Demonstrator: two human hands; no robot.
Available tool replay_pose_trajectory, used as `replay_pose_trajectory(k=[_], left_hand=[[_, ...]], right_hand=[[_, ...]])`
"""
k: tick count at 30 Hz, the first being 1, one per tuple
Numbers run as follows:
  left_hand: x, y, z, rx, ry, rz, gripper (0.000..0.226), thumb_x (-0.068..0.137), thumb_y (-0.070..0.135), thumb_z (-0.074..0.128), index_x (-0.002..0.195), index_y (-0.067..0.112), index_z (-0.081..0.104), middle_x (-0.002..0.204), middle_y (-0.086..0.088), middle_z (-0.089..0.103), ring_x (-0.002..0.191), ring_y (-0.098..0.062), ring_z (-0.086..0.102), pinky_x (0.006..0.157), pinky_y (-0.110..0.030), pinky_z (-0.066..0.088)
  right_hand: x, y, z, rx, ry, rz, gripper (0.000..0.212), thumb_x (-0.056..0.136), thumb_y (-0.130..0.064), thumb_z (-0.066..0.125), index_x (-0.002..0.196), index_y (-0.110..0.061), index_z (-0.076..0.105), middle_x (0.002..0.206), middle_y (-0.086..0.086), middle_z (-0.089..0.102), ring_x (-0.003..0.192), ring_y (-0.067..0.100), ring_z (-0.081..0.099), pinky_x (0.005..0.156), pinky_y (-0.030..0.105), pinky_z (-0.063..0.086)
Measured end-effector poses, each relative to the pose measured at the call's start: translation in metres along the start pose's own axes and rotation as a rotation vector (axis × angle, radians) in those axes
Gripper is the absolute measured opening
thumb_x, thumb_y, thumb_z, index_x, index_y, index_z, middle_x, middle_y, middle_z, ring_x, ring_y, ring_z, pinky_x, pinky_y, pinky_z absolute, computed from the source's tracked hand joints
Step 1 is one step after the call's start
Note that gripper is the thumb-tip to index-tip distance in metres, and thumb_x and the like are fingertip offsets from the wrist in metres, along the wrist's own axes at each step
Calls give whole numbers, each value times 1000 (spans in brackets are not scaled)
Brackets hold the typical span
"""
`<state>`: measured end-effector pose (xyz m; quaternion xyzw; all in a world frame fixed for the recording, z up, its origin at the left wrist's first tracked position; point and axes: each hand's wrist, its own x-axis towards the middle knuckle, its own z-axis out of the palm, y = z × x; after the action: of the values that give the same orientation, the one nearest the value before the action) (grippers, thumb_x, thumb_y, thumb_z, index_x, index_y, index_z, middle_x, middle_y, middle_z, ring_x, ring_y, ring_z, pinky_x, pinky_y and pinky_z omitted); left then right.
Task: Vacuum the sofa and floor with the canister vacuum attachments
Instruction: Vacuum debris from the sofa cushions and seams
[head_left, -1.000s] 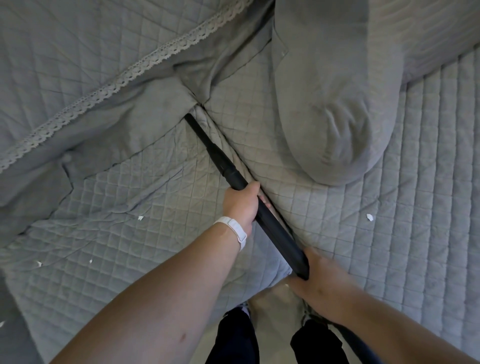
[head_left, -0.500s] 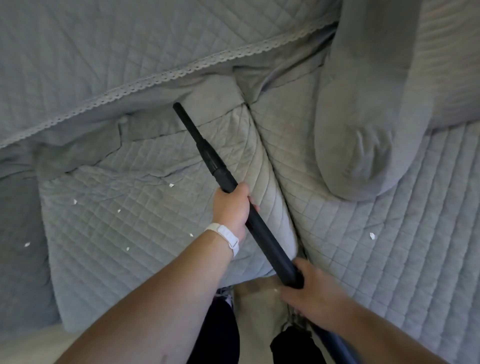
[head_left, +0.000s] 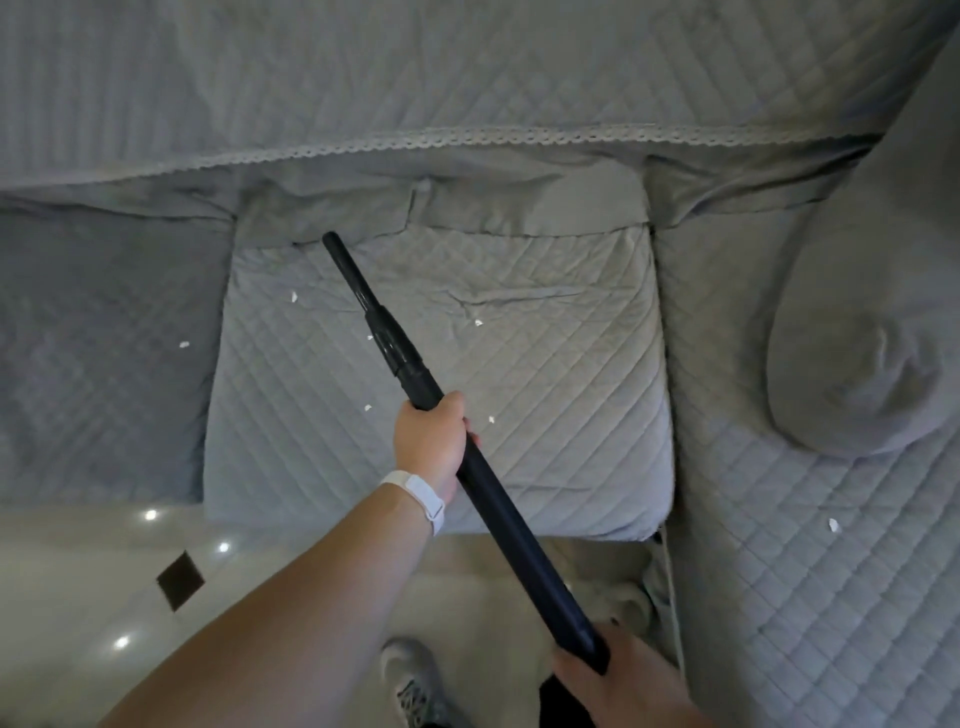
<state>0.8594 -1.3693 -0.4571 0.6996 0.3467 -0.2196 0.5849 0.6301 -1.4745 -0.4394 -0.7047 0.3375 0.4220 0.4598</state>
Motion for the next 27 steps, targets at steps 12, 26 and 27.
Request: replay_pose_trajectory(k=[12,26,27], left_hand=[[60,28,-186,-176,62,-2,8,91,13,56,86,13,50,70,-8,51,56,-23,52,56,-31,54],[122,83,-349,-342,105,17,10,92,15,60,98,9,56,71,-6,55,51,-19,57,49,-24,53],[126,86,-354,-361,104,15,9,92,14,60,98,9,57,72,-6,55,53,-18,57,49,-23,53]], right_hand=[[-7,-111,126,-56,2,-40,30,83,-56,66,79,-26,63,59,-5,60,55,12,60,58,28,50],[-13,-250,218,-220,52,-164,30,83,-58,64,83,-28,64,58,-6,59,54,9,57,57,27,48],[-12,-256,220,-232,61,-168,31,83,-59,63,83,-28,64,59,-6,59,53,8,56,56,26,47]])
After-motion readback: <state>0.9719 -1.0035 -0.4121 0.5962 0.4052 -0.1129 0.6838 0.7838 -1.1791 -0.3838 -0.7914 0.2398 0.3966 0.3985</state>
